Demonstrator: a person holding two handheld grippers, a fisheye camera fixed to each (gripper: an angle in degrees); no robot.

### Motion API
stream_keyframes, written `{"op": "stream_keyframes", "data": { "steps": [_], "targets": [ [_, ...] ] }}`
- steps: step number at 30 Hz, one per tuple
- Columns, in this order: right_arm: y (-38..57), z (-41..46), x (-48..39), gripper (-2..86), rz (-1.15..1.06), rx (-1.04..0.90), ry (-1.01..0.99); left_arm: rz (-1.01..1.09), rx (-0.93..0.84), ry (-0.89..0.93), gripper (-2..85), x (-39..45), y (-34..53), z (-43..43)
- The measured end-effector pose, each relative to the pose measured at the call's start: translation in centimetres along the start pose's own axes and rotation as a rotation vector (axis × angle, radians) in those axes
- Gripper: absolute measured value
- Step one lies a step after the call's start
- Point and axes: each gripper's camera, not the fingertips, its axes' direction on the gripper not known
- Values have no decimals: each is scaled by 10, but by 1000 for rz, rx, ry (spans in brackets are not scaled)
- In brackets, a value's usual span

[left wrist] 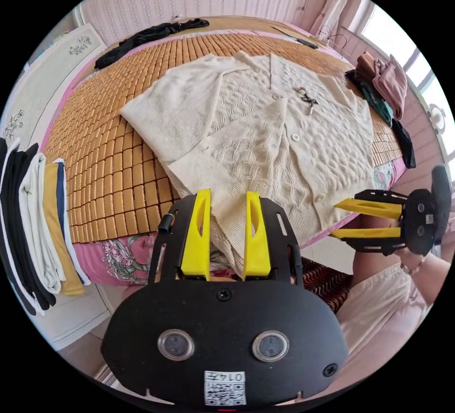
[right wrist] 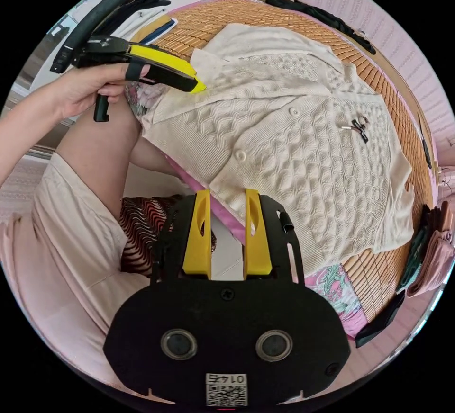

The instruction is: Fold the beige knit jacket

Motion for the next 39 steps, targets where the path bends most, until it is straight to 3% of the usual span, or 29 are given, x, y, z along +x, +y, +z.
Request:
{"op": "stream_keyframes", "data": {
  "steps": [1,4,7,9,11,14,16,23,28,33,39],
  "targets": [
    [-2,-1,0,50,27,27,80,22,7,-10,98,5,1,1],
    [-5,-1,6,15,-2,-4,52,65,4,16,47,19,-1,-1],
    [3,-15,18,2,16,48,-2,164,96,-90,20,43,8,-24],
    [10,-23,26,0,40,89,-35,404,220,-326,10,89,26,-47],
    [13,-21,38,2,67,111,-97,680,328,-438,4,136,48,-54],
    [12,-6,59,12,101,67,-246,1025,395,-532,-4,198,83,-38],
    [15,-4,72,24,119,76,-350,1099,416,-530,-6,216,94,-32],
    [25,-17,113,89,220,164,-359,851,284,-342,2,196,89,-29],
    [11,1,133,101,273,103,-452,593,142,-295,57,149,69,-7],
    [11,8,145,35,310,83,-465,343,-49,-122,104,96,41,25],
    [32,-17,167,4,308,164,-496,290,-86,-30,58,60,25,39]
  ]
}}
